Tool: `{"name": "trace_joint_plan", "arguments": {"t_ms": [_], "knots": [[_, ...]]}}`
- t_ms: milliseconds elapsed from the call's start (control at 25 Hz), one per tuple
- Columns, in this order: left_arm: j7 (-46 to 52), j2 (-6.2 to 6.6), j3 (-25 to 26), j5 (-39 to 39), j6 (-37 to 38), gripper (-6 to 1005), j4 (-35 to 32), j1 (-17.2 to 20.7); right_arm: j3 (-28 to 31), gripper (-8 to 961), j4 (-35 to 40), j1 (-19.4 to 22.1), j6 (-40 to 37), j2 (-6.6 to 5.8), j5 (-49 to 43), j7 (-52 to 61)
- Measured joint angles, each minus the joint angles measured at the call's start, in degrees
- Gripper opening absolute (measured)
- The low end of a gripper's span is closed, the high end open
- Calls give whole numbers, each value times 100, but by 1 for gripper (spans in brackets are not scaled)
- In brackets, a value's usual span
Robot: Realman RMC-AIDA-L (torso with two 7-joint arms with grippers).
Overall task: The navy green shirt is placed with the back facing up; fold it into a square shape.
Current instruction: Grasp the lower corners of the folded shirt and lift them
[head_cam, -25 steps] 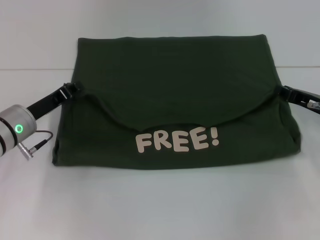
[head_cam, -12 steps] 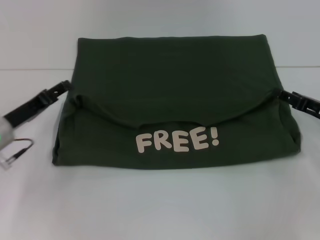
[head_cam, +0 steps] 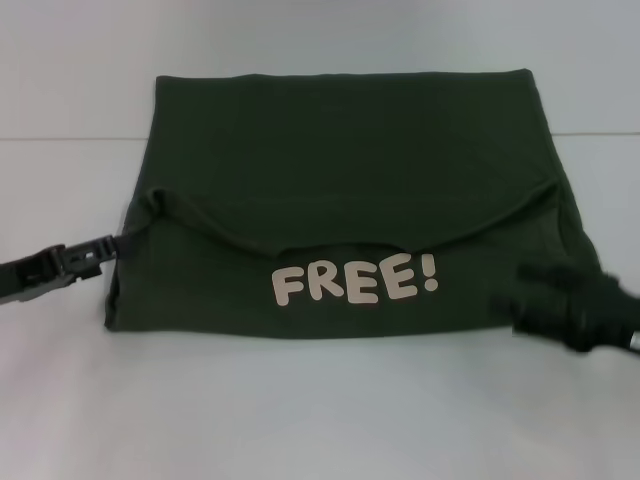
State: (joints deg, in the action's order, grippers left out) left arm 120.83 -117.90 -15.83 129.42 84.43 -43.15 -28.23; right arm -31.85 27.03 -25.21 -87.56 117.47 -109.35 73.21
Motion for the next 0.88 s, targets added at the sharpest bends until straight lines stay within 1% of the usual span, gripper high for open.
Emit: {"name": "trace_joint_plan", "arguments": {"t_ms": [160,320,440,680,880], "knots": [[34,24,-66,435,-62,907,22,-101,-380,893,-18,95,-154,68,-26,-435],[39,26,-74,503,-143,892,61,-145,-694,892,-35,95,-176,117,-198,-760],[23,41,-107,545,-337,880,190,-187,-855,891,-26,69,-180,188,-344,-1061],[-7,17,-314,546,-653,856,213,-197,-835,890,-33,39,-162,203,-351,-1085],[33,11,-512,548,-685,837,373,-266,-818,889,-34,39,-132,206,-329,-1073]]}}
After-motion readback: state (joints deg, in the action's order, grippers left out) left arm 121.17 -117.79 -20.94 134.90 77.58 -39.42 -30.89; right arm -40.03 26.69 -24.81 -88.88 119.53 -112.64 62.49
